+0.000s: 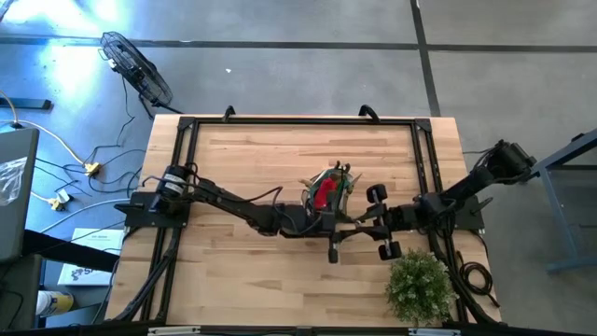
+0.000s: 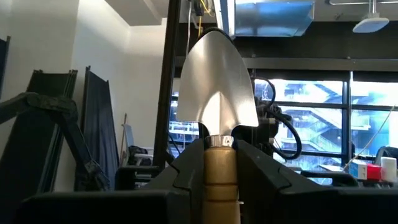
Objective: Pick & Place Garden tools in Gardening bag
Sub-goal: Put the brown trowel into the green gardening bag
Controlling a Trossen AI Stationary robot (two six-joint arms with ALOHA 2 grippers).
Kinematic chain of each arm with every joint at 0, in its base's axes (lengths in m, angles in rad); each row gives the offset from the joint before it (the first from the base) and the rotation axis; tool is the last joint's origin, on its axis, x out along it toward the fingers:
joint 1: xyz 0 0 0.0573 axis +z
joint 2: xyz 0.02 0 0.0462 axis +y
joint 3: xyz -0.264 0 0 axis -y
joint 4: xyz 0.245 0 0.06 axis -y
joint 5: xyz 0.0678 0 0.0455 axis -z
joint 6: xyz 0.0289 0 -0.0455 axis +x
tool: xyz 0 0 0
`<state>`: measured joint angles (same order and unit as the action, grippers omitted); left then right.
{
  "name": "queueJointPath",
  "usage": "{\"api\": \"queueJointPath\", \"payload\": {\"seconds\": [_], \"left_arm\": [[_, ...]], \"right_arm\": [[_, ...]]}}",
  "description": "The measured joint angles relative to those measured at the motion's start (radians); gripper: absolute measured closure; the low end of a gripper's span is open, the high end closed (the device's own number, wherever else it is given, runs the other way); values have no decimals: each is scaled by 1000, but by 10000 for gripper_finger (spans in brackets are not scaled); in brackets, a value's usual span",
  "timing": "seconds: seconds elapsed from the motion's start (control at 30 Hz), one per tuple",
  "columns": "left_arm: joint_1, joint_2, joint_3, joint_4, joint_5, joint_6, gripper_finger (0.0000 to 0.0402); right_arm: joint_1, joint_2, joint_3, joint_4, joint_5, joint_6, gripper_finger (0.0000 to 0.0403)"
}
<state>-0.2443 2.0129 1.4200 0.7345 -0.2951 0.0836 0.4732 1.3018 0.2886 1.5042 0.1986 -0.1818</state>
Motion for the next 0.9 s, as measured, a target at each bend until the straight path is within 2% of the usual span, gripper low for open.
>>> {"api": "queueJointPath", "payload": {"seconds": [0.27,0.43,0.57,0.9], "left_arm": [[-1,-1,0,-35,-29,16,337],[-5,-1,0,-72,-37,17,337],[-5,0,-1,-104,-46,17,337],[-4,0,-1,-203,-12,-5,337]], "right_arm": [[5,0,0,-44,34,25,325],[14,-5,0,-80,51,85,306],[35,-31,0,-171,119,121,287],[79,-104,0,-382,199,164,235]]}}
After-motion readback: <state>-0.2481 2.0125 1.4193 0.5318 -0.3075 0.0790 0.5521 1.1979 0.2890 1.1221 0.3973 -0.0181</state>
